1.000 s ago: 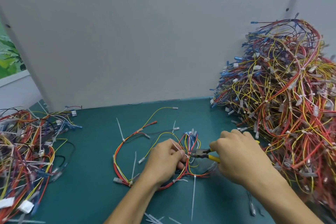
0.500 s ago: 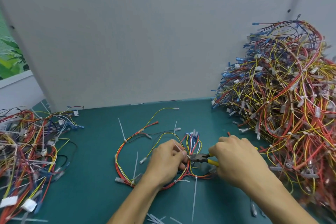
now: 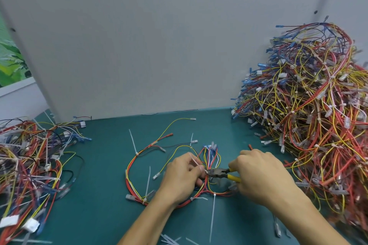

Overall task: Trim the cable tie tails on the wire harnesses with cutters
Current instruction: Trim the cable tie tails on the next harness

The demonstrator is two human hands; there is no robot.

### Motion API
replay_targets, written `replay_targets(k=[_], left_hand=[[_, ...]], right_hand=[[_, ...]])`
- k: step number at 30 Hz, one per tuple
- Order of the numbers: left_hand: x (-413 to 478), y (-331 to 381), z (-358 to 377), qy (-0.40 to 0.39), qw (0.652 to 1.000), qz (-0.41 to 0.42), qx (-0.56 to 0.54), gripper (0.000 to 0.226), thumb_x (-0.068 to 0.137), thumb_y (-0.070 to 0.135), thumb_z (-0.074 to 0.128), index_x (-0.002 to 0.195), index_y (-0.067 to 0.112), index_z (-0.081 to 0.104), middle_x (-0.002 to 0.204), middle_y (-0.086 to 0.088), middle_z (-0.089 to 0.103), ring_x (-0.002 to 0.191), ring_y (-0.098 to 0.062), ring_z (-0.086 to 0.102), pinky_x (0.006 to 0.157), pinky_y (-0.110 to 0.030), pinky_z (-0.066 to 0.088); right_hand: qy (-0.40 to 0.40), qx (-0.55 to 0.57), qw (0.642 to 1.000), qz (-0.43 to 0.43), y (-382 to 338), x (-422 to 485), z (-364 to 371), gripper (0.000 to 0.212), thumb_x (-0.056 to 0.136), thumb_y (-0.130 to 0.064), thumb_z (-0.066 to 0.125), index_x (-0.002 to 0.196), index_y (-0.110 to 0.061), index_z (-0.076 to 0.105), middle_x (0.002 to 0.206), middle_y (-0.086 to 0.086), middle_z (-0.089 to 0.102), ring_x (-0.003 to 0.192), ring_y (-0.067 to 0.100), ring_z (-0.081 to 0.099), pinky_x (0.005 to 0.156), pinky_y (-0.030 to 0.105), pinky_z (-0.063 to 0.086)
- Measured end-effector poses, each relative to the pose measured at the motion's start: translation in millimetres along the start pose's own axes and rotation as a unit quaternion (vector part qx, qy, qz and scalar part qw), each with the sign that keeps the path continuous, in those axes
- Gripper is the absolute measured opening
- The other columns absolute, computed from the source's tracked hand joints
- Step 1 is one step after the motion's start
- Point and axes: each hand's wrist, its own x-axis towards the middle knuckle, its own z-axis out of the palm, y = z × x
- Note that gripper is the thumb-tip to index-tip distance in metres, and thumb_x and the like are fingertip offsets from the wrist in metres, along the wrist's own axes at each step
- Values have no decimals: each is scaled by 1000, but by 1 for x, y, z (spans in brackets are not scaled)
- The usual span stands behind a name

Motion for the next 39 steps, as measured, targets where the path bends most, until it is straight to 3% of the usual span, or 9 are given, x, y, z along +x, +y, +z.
replay_targets(k=[7,15,23,26,29,31,34,37,39], left_hand=[[0,0,1,1,1000,2,1,14,88,12,58,77,20,60,68,3,71,54,-6,62,49,-16,39],[-1,1,2,4,1000,1,6,14,88,13,58,77,21,59,68,3,72,54,-7,62,54,-23,40],[1,0,3,9,1000,2,-3,11,88,13,57,80,19,59,70,5,72,53,-7,62,47,-16,39],[1,-1,1,29,999,-2,-42,14,90,15,51,78,17,57,73,4,72,54,-17,64,42,-21,40],[1,3,-3,68,995,-6,-75,24,86,22,43,69,15,60,72,-3,70,61,-37,65,49,-37,48],[0,7,-7,70,996,38,-42,30,92,17,41,69,20,60,72,-2,69,64,-26,65,58,-36,52],[-5,15,-14,33,979,168,107,30,98,15,40,75,27,56,64,14,60,67,0,56,65,-12,41],[-12,22,-17,-22,950,252,185,18,87,18,49,79,21,65,62,11,56,62,-1,49,59,-11,33],[-15,21,-15,-85,917,301,249,19,81,12,56,89,19,71,77,5,63,76,-5,51,66,-2,29]], right_hand=[[-7,11,1000,0,2,1,2,17,86,-27,52,99,-24,63,85,-3,41,100,27,57,68,29,31],[-24,-6,1000,10,2,1,2,15,83,-23,55,96,-22,62,96,-2,58,95,29,61,62,29,34],[-34,-14,999,13,2,3,4,14,78,-19,56,92,-22,59,89,2,57,91,31,61,63,29,33],[-34,-6,999,20,5,3,4,7,80,-22,55,83,-23,49,89,2,54,91,31,60,64,29,32],[-25,3,999,35,10,2,5,7,80,-26,55,85,-22,52,88,1,54,88,30,59,63,30,33],[-18,6,999,43,12,2,4,13,81,-28,55,92,-22,59,88,1,54,90,30,61,62,30,34],[-13,15,999,46,12,1,3,15,82,-28,54,95,-24,61,83,1,48,89,29,60,61,30,35],[-11,22,999,47,13,1,2,16,81,-27,54,95,-25,62,82,0,48,87,29,60,61,30,35],[-8,27,998,51,15,1,1,16,81,-28,54,95,-25,62,82,-1,50,87,28,60,60,30,36]])
